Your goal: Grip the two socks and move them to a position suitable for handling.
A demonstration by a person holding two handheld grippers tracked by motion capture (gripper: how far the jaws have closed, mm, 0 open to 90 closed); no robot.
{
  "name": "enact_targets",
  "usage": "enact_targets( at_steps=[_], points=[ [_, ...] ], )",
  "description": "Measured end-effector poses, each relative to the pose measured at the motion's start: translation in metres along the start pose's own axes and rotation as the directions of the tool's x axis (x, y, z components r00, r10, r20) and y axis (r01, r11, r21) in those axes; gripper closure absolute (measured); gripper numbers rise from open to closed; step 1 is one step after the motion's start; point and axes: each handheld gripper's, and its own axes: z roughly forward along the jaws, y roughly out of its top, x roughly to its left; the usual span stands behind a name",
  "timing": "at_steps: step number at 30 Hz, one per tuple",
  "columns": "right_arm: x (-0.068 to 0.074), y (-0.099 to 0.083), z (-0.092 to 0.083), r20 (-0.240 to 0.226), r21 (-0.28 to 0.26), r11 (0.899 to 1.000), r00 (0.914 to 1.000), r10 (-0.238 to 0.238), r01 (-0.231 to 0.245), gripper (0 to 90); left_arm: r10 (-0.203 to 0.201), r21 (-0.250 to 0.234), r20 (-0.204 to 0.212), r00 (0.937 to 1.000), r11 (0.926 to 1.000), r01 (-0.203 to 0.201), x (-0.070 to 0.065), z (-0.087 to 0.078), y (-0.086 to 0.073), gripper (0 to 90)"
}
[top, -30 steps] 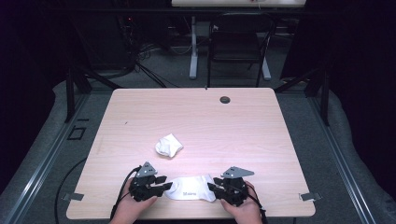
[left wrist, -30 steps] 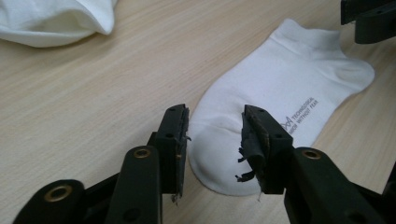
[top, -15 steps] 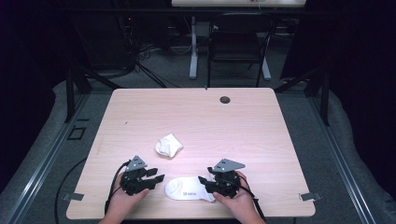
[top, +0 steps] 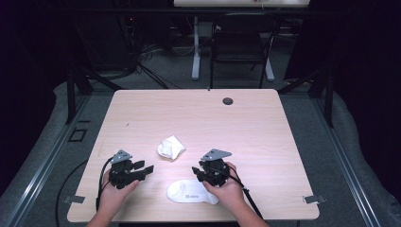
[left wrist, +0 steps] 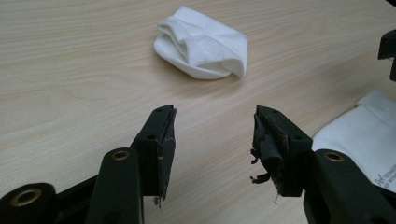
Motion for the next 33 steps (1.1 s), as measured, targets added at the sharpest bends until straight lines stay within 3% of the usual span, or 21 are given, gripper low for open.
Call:
enact_targets(
  at_steps=[11,18,33],
  points=[
    [-0.006,0.022,0.007,0.021,0.000,1.000,0.9996,-0.022,0.022,72.5,0.012,0.010,-0.035,0.9993,0.9999,-0.012,0.004,0.005,-0.001,54.9],
    [-0.009,0.027,0.019,0.044,0.038,0.999,0.9983,-0.038,0.036,72.3,0.001,0.006,-0.030,0.9996,1.0000,-0.001,0.004,0.006,-0.001,55.4],
    [0.000,0.045,0.049,0.036,0.081,0.994,0.9967,-0.074,0.070,74.3,0.003,0.013,-0.029,0.9996,0.9999,-0.003,0.003,0.008,0.000,56.6]
  ],
)
